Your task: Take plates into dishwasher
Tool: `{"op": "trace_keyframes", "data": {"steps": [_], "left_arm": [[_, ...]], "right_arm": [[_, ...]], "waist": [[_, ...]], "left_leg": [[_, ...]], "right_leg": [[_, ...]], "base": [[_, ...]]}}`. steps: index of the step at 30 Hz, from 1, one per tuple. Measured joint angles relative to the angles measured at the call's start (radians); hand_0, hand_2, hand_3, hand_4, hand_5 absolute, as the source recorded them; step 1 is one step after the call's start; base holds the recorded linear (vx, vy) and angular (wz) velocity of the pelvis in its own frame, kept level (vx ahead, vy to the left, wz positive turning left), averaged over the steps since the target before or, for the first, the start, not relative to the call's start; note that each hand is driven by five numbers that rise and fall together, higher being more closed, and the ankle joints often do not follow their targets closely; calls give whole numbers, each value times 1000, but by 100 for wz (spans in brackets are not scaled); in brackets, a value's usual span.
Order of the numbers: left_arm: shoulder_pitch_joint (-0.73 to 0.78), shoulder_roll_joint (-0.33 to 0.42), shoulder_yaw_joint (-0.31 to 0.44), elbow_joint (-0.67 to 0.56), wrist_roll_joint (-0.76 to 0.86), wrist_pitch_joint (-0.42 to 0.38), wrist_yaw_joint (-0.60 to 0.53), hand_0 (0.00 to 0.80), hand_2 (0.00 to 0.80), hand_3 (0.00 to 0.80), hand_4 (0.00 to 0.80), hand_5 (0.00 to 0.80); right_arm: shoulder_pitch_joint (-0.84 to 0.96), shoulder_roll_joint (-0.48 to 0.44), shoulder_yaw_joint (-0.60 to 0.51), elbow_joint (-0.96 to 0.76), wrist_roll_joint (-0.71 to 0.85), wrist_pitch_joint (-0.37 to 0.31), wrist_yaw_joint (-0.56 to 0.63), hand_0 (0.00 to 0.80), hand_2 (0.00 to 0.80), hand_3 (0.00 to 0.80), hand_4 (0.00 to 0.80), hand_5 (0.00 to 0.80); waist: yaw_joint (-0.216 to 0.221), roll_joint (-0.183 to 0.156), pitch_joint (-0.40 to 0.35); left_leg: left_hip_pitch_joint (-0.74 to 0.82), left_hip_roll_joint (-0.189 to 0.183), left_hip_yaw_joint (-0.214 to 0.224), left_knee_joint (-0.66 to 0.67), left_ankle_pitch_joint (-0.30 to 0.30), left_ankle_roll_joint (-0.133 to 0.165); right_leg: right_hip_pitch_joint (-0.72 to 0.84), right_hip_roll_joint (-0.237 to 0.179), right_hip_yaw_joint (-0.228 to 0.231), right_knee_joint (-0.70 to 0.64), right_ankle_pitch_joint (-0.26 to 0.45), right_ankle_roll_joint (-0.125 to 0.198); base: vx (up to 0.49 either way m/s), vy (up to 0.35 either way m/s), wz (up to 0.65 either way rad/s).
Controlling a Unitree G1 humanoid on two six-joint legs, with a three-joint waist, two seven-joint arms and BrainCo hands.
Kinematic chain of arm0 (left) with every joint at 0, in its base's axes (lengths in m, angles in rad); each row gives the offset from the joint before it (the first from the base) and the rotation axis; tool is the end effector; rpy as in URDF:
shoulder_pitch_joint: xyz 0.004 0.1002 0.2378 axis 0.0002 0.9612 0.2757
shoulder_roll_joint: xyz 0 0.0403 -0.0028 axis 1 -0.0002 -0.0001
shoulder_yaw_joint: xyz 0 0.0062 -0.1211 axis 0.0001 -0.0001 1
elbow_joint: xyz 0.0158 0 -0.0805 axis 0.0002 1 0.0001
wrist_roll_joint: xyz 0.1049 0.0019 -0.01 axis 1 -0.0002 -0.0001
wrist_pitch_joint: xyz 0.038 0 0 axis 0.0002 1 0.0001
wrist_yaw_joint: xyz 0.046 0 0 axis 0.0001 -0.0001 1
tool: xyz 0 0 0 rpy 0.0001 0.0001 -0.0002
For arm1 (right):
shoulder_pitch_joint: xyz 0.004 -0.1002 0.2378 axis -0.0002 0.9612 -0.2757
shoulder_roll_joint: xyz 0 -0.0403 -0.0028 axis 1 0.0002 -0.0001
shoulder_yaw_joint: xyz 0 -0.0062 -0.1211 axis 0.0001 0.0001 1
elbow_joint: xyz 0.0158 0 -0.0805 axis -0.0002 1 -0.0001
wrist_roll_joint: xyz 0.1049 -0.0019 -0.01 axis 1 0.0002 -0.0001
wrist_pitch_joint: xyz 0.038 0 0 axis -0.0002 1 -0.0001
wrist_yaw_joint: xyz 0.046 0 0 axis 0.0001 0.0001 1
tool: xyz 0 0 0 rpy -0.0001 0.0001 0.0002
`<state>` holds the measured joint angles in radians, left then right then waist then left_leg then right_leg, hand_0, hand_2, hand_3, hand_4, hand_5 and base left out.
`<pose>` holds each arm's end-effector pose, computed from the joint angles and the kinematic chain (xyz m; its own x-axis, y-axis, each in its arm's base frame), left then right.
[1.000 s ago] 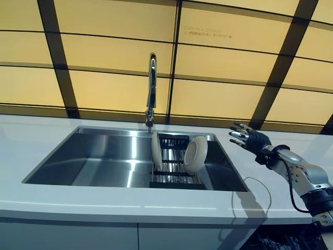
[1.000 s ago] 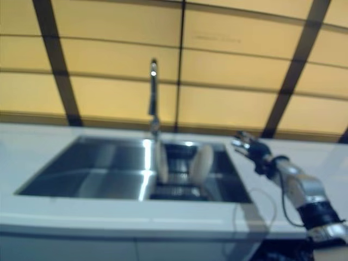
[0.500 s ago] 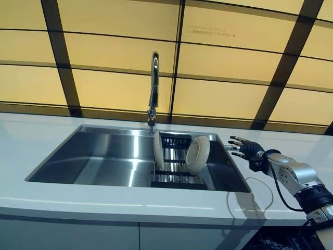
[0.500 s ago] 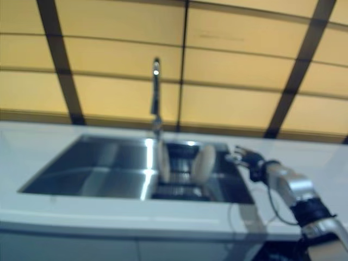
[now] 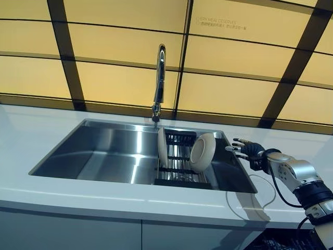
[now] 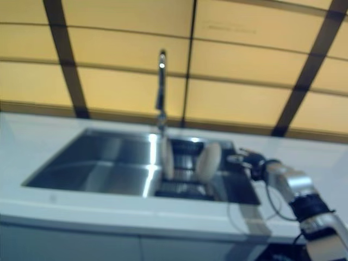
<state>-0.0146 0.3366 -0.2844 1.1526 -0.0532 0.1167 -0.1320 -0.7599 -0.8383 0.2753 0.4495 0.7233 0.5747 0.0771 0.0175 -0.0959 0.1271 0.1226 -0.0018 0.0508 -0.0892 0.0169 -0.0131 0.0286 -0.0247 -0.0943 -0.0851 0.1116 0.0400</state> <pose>0.0854 0.2523 -0.1274 0.2641 0.1064 -0.9586 0.2703 0.9459 0.1794 0.3254 -0.2800 0.1740 0.9412 0.0234 -0.3371 -0.0760 0.9867 -0.1436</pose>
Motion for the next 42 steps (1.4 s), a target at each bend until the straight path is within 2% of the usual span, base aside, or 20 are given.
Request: {"op": "trace_keyframes", "data": {"steps": [15, 24, 42], "left_arm": [[17, 13, 0, 0, 1, 3, -4, 0, 0, 0, 0, 0], [15, 19, 0, -4, 1, -3, -4, 0, 0, 0, 0, 0], [15, 23, 0, -5, 0, -16, -5, 0, 0, 0, 0, 0]], "right_arm": [[-1, 0, -1, 2, 58, -1, -30, 0, 0, 0, 0, 0], [-1, 1, -1, -6, 85, -1, -52, 0, 0, 0, 0, 0], [-4, 12, -1, -15, 127, -1, -86, 0, 0, 0, 0, 0]], "waist": [[1, 3, 14], [-1, 18, 44], [3, 15, 60]], "left_leg": [[-35, -1, -4, 4, 1, 0], [-35, -2, -5, 4, 1, 1], [-34, -2, -5, 4, 2, 1]], "right_leg": [[-32, -1, -5, 0, -1, -3], [-32, 0, -5, 0, 3, -9], [-31, 0, -6, 0, 0, -5]], "base": [[36, -18, 1], [7, 0, 0], [0, 0, 0]]}}
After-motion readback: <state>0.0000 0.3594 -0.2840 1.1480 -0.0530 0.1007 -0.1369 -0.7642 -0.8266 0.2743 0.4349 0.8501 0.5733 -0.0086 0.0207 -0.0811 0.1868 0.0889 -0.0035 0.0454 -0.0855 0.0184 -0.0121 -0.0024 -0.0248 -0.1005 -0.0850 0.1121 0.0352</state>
